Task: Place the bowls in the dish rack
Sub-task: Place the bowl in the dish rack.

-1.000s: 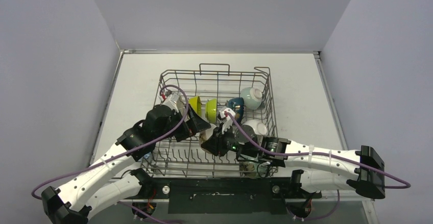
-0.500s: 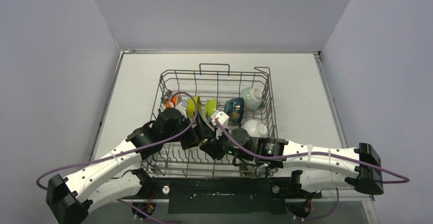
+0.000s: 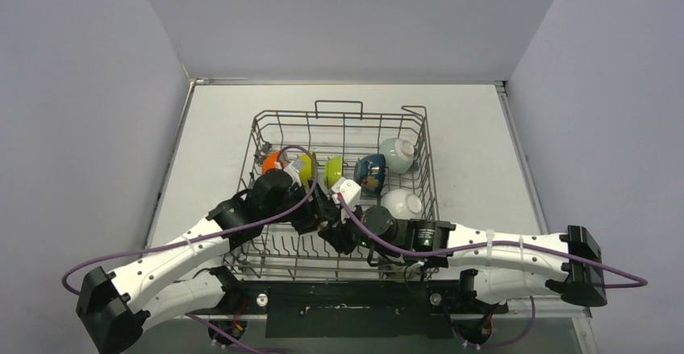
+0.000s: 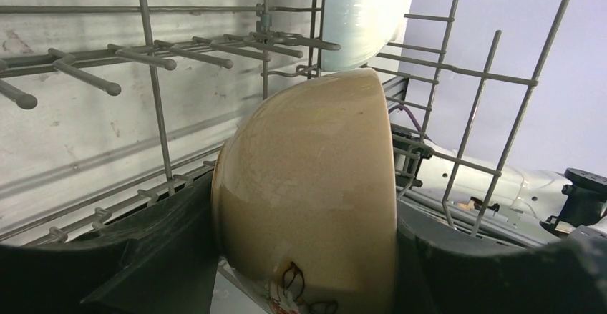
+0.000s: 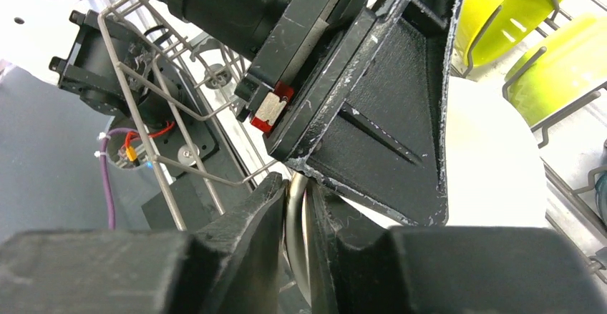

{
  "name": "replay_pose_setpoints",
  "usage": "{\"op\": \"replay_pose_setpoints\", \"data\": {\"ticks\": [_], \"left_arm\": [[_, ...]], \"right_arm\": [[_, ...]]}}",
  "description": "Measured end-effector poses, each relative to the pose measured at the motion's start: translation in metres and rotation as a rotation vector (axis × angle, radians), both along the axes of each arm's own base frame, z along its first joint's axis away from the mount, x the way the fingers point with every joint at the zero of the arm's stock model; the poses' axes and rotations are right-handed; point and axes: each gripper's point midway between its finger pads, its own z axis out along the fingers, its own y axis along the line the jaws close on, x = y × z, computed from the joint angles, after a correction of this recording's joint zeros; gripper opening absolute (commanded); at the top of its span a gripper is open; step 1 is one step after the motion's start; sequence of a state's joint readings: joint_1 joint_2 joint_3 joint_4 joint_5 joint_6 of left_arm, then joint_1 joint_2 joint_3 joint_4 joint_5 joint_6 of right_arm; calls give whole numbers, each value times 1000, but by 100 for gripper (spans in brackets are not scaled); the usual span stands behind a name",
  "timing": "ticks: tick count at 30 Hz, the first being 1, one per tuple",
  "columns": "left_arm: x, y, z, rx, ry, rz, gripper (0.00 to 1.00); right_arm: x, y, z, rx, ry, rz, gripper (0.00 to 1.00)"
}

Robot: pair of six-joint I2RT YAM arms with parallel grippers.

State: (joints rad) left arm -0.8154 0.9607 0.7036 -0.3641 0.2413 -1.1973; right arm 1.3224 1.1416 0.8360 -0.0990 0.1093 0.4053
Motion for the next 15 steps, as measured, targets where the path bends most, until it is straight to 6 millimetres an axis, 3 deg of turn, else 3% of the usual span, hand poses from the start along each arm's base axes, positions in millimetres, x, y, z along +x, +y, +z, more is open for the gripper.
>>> {"op": "replay_pose_setpoints", "data": {"ticks": [2,4,7,9,15], "left_arm": [[1,-1,1,-5,-6,1,2],[6,0,3,-7,-21,20,0],[14,5,5,0,-63,56,0],[21,12,9,10,-109,84,0],[33,28,1,109,-205,103,0]], "right_arm": [[1,0,1,3,-6,-7,40],[1,0,5,18,-3,-14,49],[5,-3,14,49,-3,-47,77],[8,-5,23,82,-5,-71,89],[23,-25,56,202,-27,-155,96]]}}
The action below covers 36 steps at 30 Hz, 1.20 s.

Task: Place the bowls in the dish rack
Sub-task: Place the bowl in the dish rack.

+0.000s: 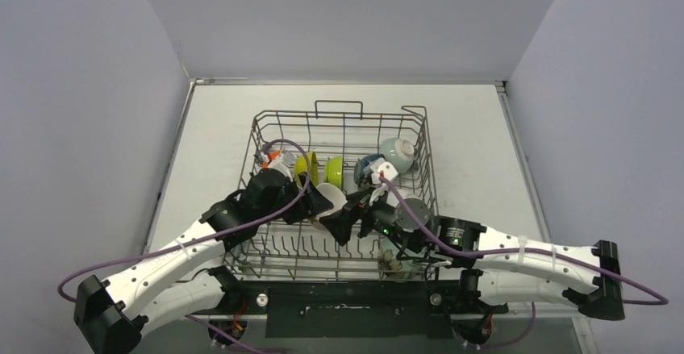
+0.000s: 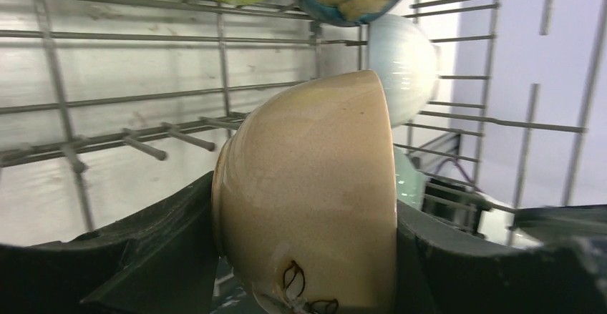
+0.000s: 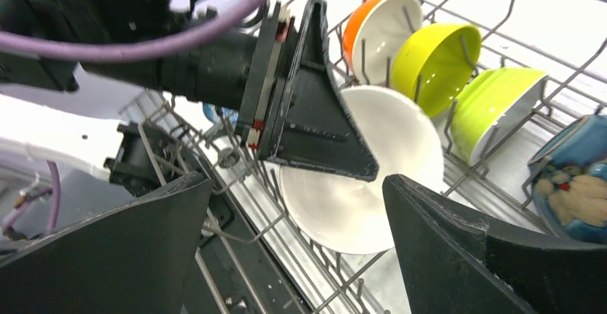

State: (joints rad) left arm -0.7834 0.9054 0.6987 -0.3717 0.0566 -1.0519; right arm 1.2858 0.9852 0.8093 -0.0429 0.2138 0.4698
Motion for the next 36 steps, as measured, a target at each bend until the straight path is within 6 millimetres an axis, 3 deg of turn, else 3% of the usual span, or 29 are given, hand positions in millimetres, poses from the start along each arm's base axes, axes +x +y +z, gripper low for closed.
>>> {"op": "replay_pose_setpoints", "data": {"ticks": [4,10,13,19,25,29,36], "left_arm": [[4,7,-11,114,-11,-19,0],[11,9,2,258,-73,-64,0],[12,12,11,332,-106,-79,0],[8,15,17,452,-145,-103,0],[-5,9,9,562,-150,-159,0],[-11,5,5,613,-149,-186,0],[-15,2,4,674,-157,-192,0]], "right_arm": [[15,-19,20,88,9,-49,98],[56,-57,42,211,41,-148,91],[66,-66,48,261,68,-149,90],[80,-81,37,309,152,-173,90],[96,-105,42,362,186,-266,90],[105,-119,34,357,217,-333,90],[109,-124,18,306,268,-374,90]]}}
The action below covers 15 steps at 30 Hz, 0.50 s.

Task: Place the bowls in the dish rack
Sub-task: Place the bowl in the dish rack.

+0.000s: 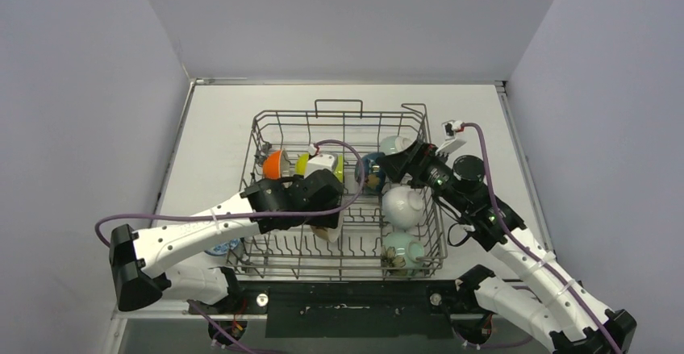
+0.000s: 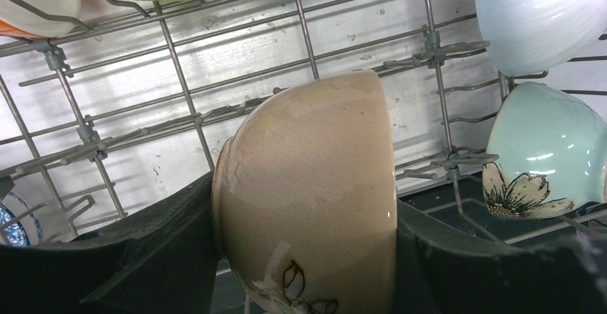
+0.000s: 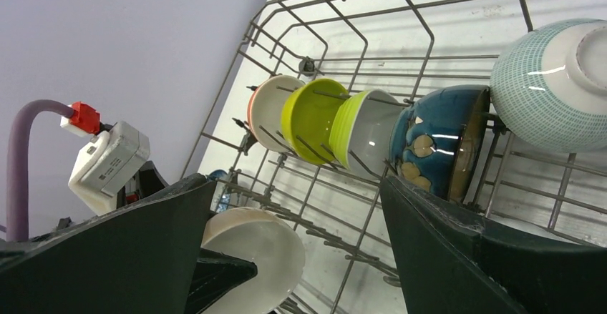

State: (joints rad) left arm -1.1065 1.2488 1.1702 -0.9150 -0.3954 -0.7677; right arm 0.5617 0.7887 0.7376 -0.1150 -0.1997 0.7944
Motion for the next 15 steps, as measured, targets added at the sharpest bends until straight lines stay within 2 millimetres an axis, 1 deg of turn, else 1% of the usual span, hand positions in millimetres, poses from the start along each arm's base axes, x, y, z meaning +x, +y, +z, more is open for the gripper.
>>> {"op": "replay_pose_setpoints", "data": {"ticks": [3,9,15], "left_arm": [[-1,-4,-3,18,5,2,0],[2,-18,-5,72,28,14,0],[4,-29,-1,165,0,25,0]], "right_arm": [[2,1,-2,-10,8,0,90],[3,1,-5,-21,18,0,90],[4,-1,-6,-29,17,-4,90]]}}
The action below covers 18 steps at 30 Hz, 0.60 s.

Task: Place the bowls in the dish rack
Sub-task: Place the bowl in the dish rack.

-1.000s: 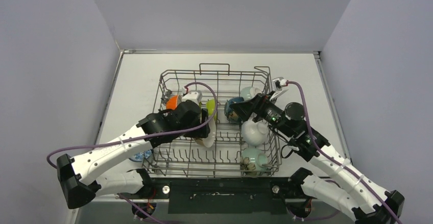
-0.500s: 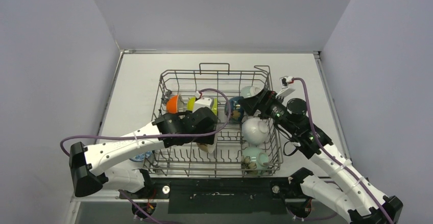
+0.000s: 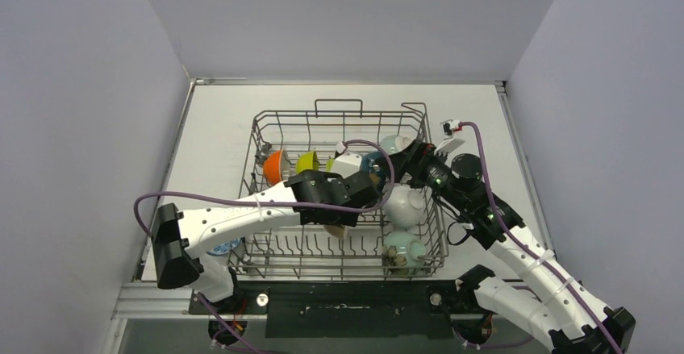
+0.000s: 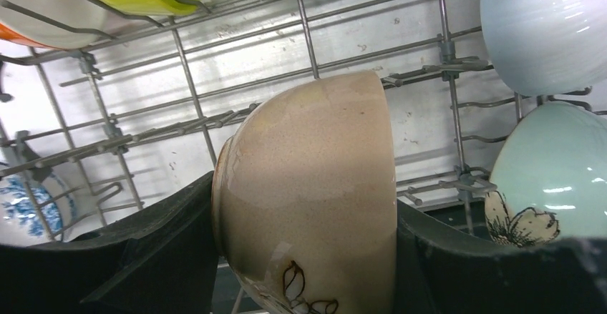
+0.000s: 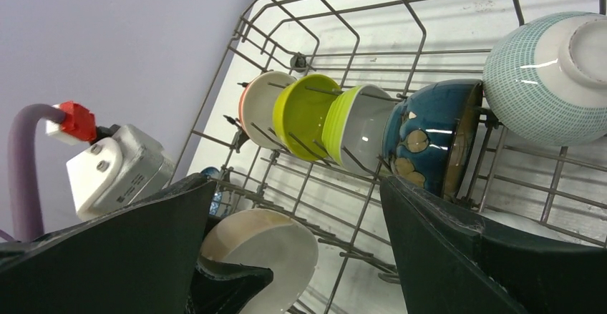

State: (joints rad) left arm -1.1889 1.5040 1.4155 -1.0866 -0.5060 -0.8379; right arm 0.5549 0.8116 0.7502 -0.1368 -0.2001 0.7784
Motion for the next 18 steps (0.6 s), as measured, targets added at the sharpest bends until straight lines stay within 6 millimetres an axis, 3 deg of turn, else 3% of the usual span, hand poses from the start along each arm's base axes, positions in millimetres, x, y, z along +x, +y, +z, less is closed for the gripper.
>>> {"op": "replay_pose_setpoints", "data": {"ticks": [7,18], "left_arm": [[-8,-2,7,102,-96,12,0],[-7,-3,-4,66,-93,181,0]], "right_arm": [[0,-1,-2,-10,3,0,90],[1,-1,-4,-11,9,4,90]]}}
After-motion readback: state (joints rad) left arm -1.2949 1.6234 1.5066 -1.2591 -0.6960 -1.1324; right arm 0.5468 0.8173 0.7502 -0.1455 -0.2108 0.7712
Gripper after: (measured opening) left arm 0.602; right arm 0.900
